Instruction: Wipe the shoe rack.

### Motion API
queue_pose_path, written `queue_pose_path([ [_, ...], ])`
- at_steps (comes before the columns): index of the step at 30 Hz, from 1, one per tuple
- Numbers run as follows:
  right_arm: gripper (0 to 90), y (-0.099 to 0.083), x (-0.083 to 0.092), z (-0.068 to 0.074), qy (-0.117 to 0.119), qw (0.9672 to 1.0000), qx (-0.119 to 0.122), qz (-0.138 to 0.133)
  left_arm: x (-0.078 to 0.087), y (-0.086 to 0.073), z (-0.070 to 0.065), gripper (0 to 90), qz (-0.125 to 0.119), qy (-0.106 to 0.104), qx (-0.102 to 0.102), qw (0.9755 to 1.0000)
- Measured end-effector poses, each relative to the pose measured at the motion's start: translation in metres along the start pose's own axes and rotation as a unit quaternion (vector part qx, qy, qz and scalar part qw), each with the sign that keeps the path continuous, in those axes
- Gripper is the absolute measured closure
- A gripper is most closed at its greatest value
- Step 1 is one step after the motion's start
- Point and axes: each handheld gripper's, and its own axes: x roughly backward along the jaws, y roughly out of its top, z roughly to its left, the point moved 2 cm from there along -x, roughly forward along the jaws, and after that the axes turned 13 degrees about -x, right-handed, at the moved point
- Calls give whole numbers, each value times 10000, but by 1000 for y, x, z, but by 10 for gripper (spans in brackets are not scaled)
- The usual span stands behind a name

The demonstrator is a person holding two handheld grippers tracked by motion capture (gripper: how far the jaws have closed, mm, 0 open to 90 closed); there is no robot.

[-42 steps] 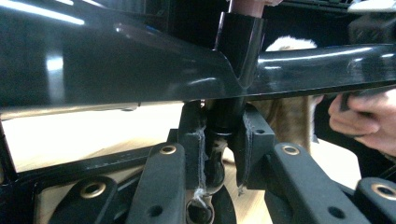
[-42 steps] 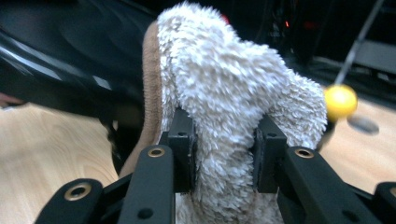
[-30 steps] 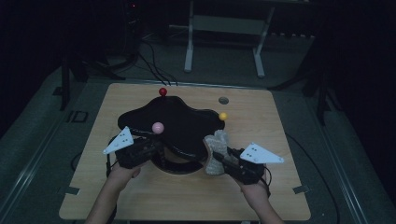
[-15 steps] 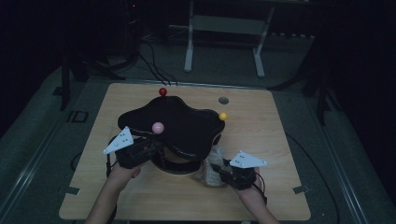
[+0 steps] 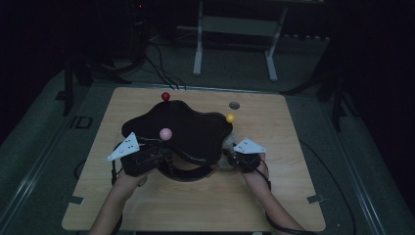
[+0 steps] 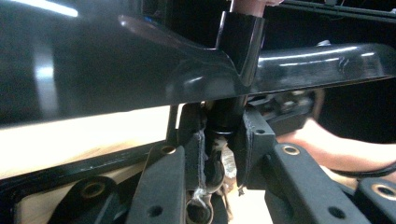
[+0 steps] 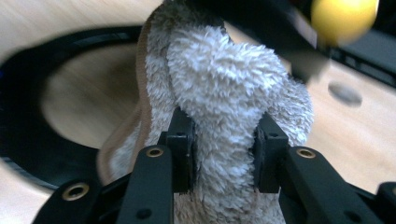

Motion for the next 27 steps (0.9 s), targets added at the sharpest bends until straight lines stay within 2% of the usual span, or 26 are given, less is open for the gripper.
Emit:
queue_pose_path([
  [3, 657, -6, -11, -8, -87, 9998, -146, 134, 0, 0, 0, 743, 24, 24, -28, 10000],
  [4, 655, -11, -22, -11, -102, 9992, -168, 344, 0, 1, -1, 743, 28, 40, -49, 10000],
  [6, 655, -13, -27, -9, -111, 9991, -77, 409, 0, 1, -2, 739, 76, 140, -150, 9998],
  [8, 655, -13, -30, -9, -103, 9990, -56, 438, -1, 0, -5, 674, 228, 345, -304, 9987],
  [10, 656, -13, -31, -8, -93, 9989, -74, 445, -2, -3, -7, 614, 205, 412, -313, 9985],
  [14, 656, -11, -32, -10, -49, 9989, -123, 449, -5, -6, -12, 674, 257, 492, -407, 9976],
  [15, 657, -9, -32, -11, -61, 9990, -116, 434, -4, -6, -12, 706, 267, 588, -470, 9968],
  [16, 657, -8, -32, -12, -79, 9990, -101, 435, -4, -6, -12, 732, 230, 571, -410, 9973],
  [17, 657, -6, -33, -13, -104, 9990, -101, 413, -4, -6, -12, 732, 226, 575, -403, 9973],
  [18, 657, -5, -34, -13, -124, 9991, -116, 389, -4, -6, -13, 739, 225, 630, -510, 9965],
  [22, 658, -7, -45, -17, -199, 9985, -66, 496, -6, -5, -13, 750, 250, 612, -532, 9964],
  [24, 664, -11, -51, -18, -161, 9979, -167, 604, -5, -5, -13, 751, 258, 589, -528, 9965],
  [26, 673, -14, -51, -16, -130, 9980, -284, 554, -5, -5, -13, 752, 249, 598, -527, 9965],
  [27, 674, -15, -50, -14, -63, 9980, -269, 566, -5, -5, -13, 752, 233, 594, -515, 9966],
])
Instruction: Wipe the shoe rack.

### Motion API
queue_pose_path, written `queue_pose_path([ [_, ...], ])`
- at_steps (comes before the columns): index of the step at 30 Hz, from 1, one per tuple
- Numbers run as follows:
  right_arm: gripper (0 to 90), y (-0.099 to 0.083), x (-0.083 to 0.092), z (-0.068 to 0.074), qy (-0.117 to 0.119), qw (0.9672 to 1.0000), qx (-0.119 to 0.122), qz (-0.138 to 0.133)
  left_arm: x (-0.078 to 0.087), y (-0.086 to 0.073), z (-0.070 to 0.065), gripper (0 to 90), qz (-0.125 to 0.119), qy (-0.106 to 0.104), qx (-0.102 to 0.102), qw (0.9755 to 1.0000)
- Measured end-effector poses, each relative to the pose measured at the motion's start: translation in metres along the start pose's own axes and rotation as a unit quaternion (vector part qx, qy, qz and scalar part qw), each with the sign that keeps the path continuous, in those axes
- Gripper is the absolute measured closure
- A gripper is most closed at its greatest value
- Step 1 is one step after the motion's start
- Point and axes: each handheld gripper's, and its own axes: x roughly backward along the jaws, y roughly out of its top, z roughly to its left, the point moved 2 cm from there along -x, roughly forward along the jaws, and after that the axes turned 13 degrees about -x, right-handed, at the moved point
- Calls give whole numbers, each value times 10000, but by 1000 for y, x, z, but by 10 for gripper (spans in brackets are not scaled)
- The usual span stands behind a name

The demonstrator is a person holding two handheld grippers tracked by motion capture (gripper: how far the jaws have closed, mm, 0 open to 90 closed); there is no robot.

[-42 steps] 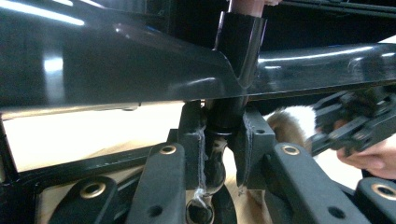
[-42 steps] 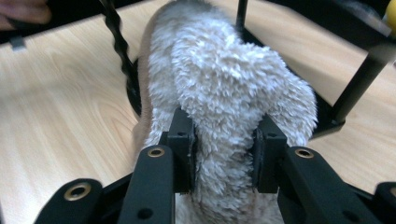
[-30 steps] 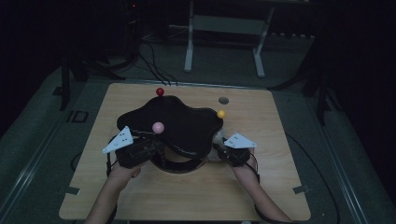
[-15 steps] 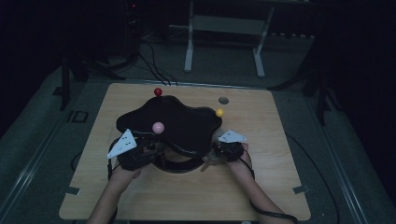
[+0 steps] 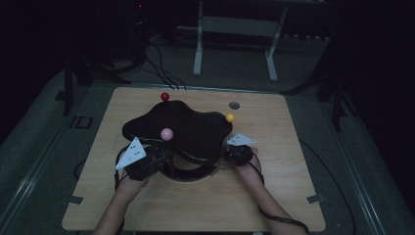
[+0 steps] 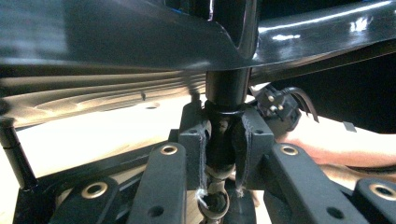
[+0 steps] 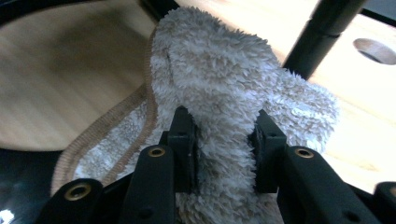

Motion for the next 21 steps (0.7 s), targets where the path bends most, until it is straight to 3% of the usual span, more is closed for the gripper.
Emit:
queue_pose_path([
  [3, 675, -5, 5, 8, 331, 9990, 290, 8, 0, 0, 1, 751, -9, -42, 10, 10000],
  [5, 672, -3, 7, 6, 402, 9984, 401, 73, 0, -1, 1, 752, -22, -47, 19, 10000],
  [8, 665, 0, 4, -3, 200, 9994, 290, 64, 0, -1, 1, 751, -23, -62, 23, 10000],
  [11, 672, -1, 3, -6, 235, 9997, 37, 77, 0, -1, 2, 751, -39, -76, 36, 10000],
  [14, 677, -8, 7, 5, 410, 9990, 147, 66, 1, -2, 2, 751, -67, -85, 72, 9999],
  [18, 674, -12, 14, 14, 727, 9958, 541, 138, 1, -1, 3, 751, -48, -80, 74, 9999],
  [21, 671, -7, 13, 5, 446, 9980, 412, 196, 0, 0, 2, 751, -11, -84, 38, 10000],
])
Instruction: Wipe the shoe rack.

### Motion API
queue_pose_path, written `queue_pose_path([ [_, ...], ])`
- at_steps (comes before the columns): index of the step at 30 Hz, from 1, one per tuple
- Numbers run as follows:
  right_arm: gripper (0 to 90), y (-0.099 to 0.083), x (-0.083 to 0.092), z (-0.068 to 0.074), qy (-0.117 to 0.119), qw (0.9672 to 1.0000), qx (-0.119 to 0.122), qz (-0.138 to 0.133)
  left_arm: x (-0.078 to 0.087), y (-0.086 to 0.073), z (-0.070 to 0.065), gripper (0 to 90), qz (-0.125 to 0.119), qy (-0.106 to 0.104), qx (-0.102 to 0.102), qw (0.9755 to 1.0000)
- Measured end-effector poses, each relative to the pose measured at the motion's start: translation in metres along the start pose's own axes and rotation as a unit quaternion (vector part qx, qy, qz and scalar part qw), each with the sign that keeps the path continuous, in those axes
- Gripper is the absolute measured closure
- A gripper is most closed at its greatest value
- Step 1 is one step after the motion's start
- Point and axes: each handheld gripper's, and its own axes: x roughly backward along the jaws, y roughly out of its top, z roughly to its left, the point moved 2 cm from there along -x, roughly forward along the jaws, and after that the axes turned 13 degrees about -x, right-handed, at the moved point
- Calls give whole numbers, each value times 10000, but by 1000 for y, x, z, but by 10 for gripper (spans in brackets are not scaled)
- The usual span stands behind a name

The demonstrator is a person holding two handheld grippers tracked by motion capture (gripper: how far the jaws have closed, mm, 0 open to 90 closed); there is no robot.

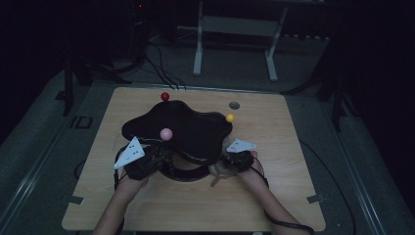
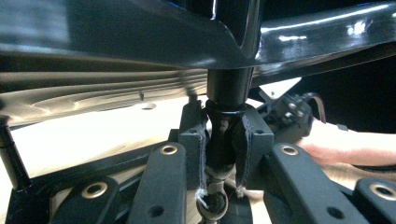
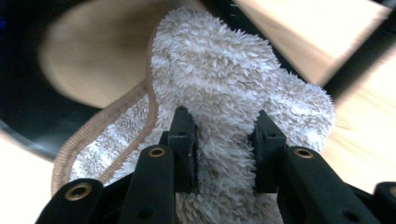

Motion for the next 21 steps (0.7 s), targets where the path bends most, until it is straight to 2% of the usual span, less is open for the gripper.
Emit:
queue_pose_path([
  [2, 677, -1, 0, -1, 30, 9999, -159, 16, 0, 0, 0, 752, -2, -6, -2, 10000],
  [3, 679, -2, 0, 4, -10, 10000, -64, 10, 0, 0, 0, 752, -13, -8, 7, 10000],
  [5, 680, -5, 3, 16, 201, 9997, 117, 24, 0, 0, 0, 751, -12, -20, 10, 10000],
  [7, 678, -8, 6, 30, 395, 9983, 415, 57, 0, 0, 0, 751, -16, -21, 12, 10000],
  [9, 675, -7, 8, 33, 467, 9970, 610, 107, 0, 0, 0, 751, -6, -34, 10, 10000],
  [10, 673, -6, 8, 30, 504, 9968, 610, 140, 0, 0, 0, 751, -7, -34, 16, 10000],
  [11, 672, -5, 8, 27, 469, 9972, 559, 141, 0, 0, -1, 751, -1, -29, 12, 10000],
  [12, 672, -5, 7, 21, 261, 9984, 498, 100, -1, 0, -1, 751, -18, -40, 21, 10000],
  [15, 677, -5, 5, 17, 205, 9994, 276, 43, -2, 0, -2, 751, -1, -58, 20, 10000],
  [16, 679, -8, 6, 22, 131, 9992, 383, 0, -2, 0, -2, 751, -10, -60, 20, 10000],
  [17, 679, -9, 6, 26, 169, 9989, 430, -8, -2, 0, -2, 750, -30, -67, 42, 10000],
  [19, 678, -11, 8, 38, 391, 9973, 620, 0, -2, 0, -1, 750, -33, -84, 34, 10000],
  [20, 677, -11, 9, 41, 427, 9964, 733, 10, -2, 0, -1, 751, -23, -87, 31, 10000],
  [21, 677, -11, 9, 41, 427, 9964, 733, 10, -2, 0, -1, 751, -23, -87, 31, 10000],
])
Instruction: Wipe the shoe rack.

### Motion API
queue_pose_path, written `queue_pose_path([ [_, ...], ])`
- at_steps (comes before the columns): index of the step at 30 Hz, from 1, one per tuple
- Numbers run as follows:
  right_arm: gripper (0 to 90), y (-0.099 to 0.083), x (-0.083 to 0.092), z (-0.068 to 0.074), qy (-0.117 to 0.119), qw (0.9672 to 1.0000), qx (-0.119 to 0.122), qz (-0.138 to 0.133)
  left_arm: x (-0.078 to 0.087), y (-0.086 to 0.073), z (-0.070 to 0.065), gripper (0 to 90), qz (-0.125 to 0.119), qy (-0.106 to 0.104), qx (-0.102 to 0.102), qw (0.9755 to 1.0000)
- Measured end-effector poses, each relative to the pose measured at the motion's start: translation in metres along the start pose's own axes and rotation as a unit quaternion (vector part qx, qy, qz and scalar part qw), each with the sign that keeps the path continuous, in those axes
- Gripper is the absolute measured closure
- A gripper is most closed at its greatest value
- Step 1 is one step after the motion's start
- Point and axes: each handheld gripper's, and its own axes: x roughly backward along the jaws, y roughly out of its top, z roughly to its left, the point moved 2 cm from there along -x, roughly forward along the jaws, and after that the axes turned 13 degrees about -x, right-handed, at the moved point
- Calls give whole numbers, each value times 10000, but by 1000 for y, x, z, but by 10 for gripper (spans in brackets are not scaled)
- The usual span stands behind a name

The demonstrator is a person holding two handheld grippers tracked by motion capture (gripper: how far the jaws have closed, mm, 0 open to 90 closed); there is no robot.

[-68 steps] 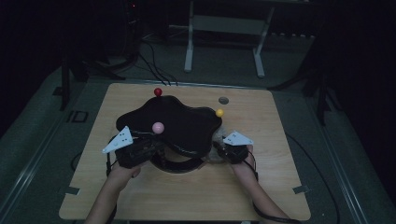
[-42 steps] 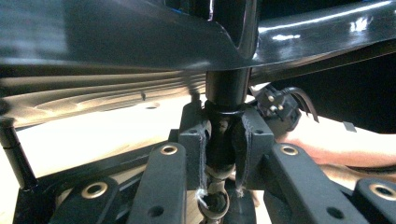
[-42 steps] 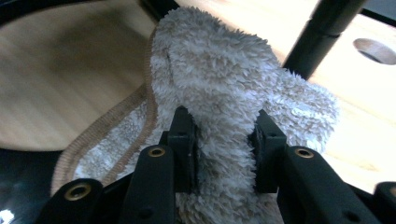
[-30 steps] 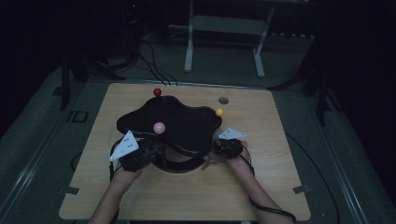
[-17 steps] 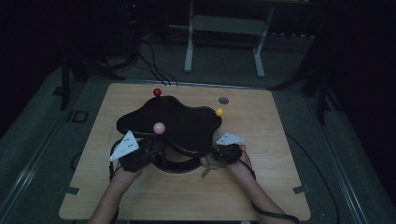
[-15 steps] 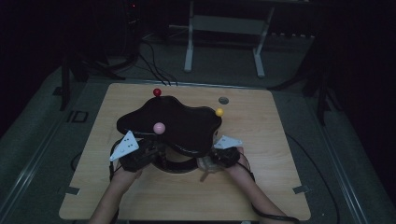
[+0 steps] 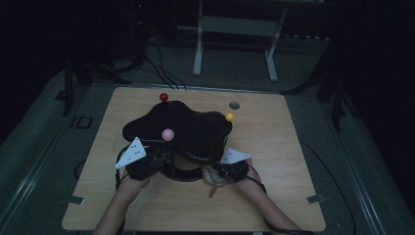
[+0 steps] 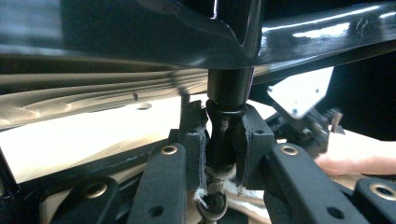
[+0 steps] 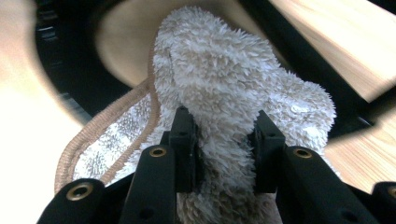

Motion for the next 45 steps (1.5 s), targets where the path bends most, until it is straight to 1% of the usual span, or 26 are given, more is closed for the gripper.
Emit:
queue_pose_path([
  [1, 674, 0, 0, 1, 39, 10000, 78, 18, 0, 0, 0, 751, -3, 8, 8, 10000],
  [2, 668, 1, 1, -9, 0, 10000, -96, 14, 0, 0, 0, 751, 3, 6, 7, 10000],
  [4, 669, 0, 0, -17, -137, 9994, -303, -25, 0, 0, 0, 750, 17, 11, 0, 10000],
  [6, 676, -2, 0, -16, -168, 9990, -409, -52, 0, 0, 0, 751, -1, 10, 13, 10000],
  [7, 676, -2, 0, -12, -185, 9991, -367, -50, 0, 0, 0, 750, 2, 0, 17, 10000],
  [9, 676, -4, 2, 0, 63, 9997, -250, -25, 0, 0, 0, 751, 7, -3, 9, 10000],
  [12, 673, -4, 5, 9, 193, 9997, 132, 56, 0, 0, 0, 751, 15, -7, 3, 10000],
  [13, 671, -3, 6, 7, 204, 9997, 124, 87, 0, 0, 0, 751, 21, -4, 1, 10000],
  [15, 671, -3, 6, -2, -48, 10000, 10, 84, 0, 0, 0, 750, 8, 9, 20, 10000],
  [17, 673, -4, 6, -9, -106, 9996, -242, 70, 0, 0, -1, 750, 4, 1, 22, 10000],
  [19, 677, -5, 5, -1, -203, 9997, -104, 51, -1, 0, 0, 750, 6, -9, 28, 10000],
  [21, 676, -5, 6, 11, 36, 9999, 2, 107, -1, 0, 0, 750, 6, -12, 20, 10000],
  [23, 674, -4, 5, 24, 188, 9992, 329, 133, 0, 0, 0, 751, 31, -14, 9, 10000],
  [25, 668, -2, 5, 26, 165, 9982, 539, 191, 0, 0, 0, 750, 32, -2, 14, 10000],
  [28, 662, 0, 4, 19, 94, 9992, 342, 157, -1, 0, -1, 751, 28, -15, 14, 10000],
  [29, 665, 1, 1, 14, -130, 9998, 87, 88, -2, 1, -2, 751, 22, -21, 20, 10000],
  [30, 670, 1, 1, 15, -181, 9998, 65, 79, -2, 1, -2, 751, 17, -32, 22, 10000],
  [31, 673, 0, 0, 21, -233, 9997, 63, 52, -2, 1, -2, 751, 15, -42, 26, 10000],
  [33, 673, -1, -1, 33, 11, 9998, 208, 27, -2, 1, -1, 750, 7, -52, 30, 10000],
  [35, 673, -1, -1, 45, 155, 9982, 574, 11, -2, 0, -1, 751, -2, -67, 27, 10000],
  [37, 672, -1, 0, 48, 232, 9978, 628, 20, -2, 0, -1, 750, 5, -69, 26, 10000],
  [41, 666, 5, -3, 39, -148, 9990, 424, 32, -2, 1, -1, 751, 10, -60, 26, 10000],
  [42, 666, 5, -3, 39, -148, 9990, 424, 32, -2, 1, -1, 751, 10, -60, 26, 10000],
  [43, 673, 6, -6, 47, -292, 9989, 370, 20, -2, 0, -1, 751, -2, -56, 30, 10000],
  [44, 675, 6, -6, 50, -290, 9989, 379, -1, -2, 0, -1, 751, -15, -65, 38, 10000],
  [45, 675, 7, -6, 56, -132, 9990, 415, -37, -2, 0, -1, 751, -13, -67, 31, 10000],
])
